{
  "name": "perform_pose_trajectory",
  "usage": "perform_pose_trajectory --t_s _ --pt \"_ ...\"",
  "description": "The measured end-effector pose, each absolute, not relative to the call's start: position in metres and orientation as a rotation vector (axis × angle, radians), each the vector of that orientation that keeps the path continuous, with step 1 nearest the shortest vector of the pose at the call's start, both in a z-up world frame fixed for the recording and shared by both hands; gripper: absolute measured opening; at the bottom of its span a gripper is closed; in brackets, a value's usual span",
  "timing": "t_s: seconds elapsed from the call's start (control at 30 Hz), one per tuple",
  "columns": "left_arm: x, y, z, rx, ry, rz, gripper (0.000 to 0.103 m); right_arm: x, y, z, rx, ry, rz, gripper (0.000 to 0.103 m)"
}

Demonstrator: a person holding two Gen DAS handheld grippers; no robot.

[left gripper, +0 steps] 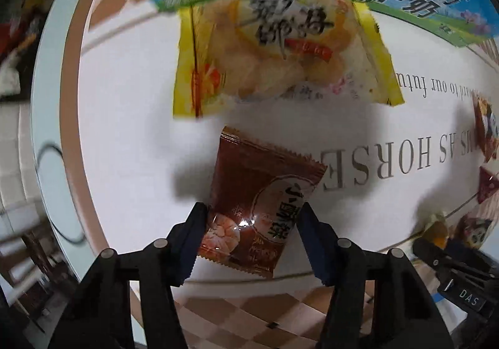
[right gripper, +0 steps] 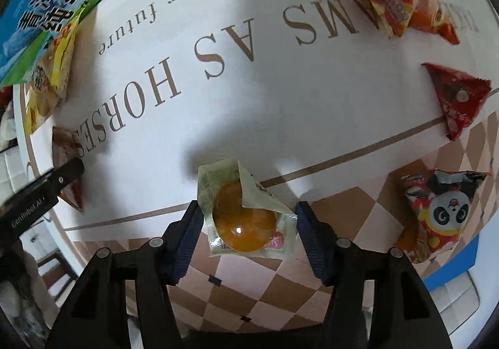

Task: Organize snacks
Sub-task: 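Carry both packs into the box and open both tools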

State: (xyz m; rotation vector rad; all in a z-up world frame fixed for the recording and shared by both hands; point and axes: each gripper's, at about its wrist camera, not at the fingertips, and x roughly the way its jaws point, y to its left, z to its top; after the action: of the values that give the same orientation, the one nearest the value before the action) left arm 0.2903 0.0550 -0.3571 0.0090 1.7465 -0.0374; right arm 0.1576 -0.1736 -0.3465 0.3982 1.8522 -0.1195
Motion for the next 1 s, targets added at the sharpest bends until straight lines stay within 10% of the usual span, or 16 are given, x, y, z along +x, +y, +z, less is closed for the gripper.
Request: perform_pose_trajectory --t_s 0.1,0.53,0.67,1.0 --pt "0.272 0.055 -0.361 -0.071 1.792 0.004 0.056 0.162 -0.182 -0.347 0.501 1.868 -0.096 0.082" --pt "0.252 0.024 -0.364 -0.025 1.780 0.017 0.058 0.173 -0.166 -0.340 0.416 1.879 -0.101 0.084" --pt "0.236 0.023 -0.356 0.004 1.755 0.021 0.054 0.168 -0.148 -0.330 0.218 1.794 -0.142 0.062" --pt "0.211 0.004 -0.326 -0.082 1.706 -0.009 0.053 0.160 -0.137 -0.298 0.174 1.753 -0.083 0.052"
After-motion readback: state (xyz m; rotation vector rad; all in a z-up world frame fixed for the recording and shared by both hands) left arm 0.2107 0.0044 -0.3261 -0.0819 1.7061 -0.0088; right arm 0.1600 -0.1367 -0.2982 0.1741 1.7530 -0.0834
